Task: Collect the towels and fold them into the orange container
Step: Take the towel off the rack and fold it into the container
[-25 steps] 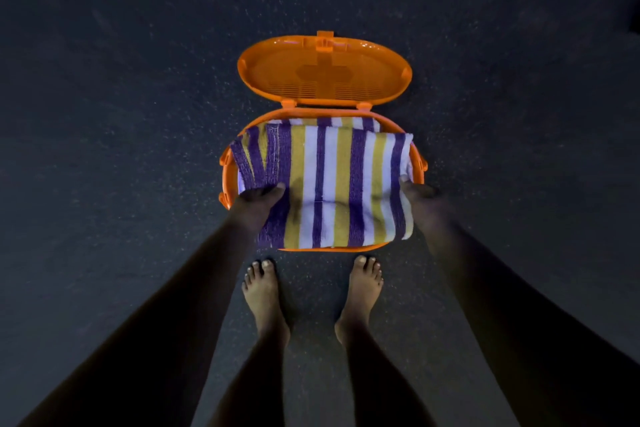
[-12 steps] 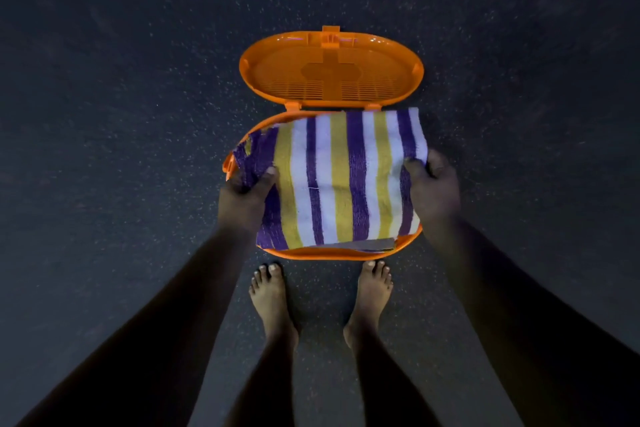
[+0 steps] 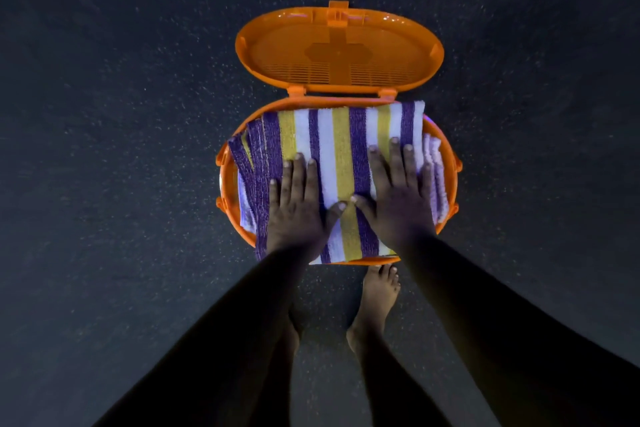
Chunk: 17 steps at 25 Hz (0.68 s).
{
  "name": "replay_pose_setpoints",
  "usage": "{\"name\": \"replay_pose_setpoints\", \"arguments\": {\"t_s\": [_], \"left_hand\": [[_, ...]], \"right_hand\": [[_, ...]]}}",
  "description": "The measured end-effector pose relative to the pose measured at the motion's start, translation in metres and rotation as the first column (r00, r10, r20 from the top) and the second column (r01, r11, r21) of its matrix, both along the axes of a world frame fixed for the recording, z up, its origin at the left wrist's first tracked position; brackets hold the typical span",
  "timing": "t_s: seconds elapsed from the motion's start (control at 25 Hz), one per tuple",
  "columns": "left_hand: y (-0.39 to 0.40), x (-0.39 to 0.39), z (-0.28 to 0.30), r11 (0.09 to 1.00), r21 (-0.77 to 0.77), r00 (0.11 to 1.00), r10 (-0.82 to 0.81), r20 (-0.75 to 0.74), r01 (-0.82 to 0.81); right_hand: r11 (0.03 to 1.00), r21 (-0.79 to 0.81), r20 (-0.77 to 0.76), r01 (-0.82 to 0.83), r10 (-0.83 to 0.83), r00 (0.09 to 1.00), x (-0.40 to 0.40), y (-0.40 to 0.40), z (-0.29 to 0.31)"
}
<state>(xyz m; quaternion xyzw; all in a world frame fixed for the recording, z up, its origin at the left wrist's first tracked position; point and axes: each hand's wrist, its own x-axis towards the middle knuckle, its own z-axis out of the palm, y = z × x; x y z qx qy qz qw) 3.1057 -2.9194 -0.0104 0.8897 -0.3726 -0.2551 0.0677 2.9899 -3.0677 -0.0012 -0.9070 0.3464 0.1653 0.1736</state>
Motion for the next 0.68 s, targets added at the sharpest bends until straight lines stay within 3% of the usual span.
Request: {"name": "replay_pose_setpoints", "arguments": {"t_s": [0.08,0.32,0.52,0.68], "left_hand": [[0.004,0.009,-0.033,0.999,0.008,0.997,-0.037,0.072,0.037],[0.015,0.039,-0.096,0.974,-0.014,0.957,-0.22,0.188,0.226],[0.006,0.031,-0.064,0.987,0.016,0.978,-0.158,0.136,0.157],[-0.003,0.035,-0.01,0.984,0.106,0.99,-0.136,-0.047,0.14]], "right_hand": [[0.999,0.036,-0.027,0.026,-0.025,0.999,-0.006,0.003,-0.032],[0.99,-0.116,0.017,0.083,-0.081,0.997,-0.004,0.032,-0.093],[0.997,-0.05,-0.019,0.053,-0.054,0.998,-0.004,0.014,-0.065],[0.994,0.096,-0.09,0.049,-0.041,0.995,0.003,-0.005,-0.014]]}}
